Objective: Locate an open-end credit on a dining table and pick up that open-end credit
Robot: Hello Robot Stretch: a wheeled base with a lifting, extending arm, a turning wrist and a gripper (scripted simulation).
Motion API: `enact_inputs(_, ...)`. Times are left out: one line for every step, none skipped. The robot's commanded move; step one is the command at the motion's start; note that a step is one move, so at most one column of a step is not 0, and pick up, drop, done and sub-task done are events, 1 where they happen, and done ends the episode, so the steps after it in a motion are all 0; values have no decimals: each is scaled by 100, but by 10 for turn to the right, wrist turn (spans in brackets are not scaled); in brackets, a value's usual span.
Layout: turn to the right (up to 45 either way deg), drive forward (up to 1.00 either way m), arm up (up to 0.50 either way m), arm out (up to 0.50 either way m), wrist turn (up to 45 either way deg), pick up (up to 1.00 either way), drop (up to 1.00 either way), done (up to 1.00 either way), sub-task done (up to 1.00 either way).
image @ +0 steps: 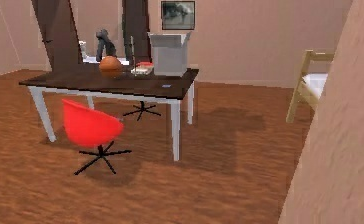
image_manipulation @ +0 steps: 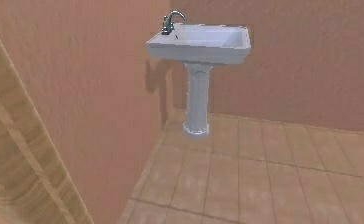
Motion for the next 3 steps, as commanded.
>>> enact_inputs(0,75,0,0,0,0,0,0,0)
enact_inputs(450,0,0,0,0,0,0,0,0)
enact_inputs(120,0,0,0,0,0,0,0,0)
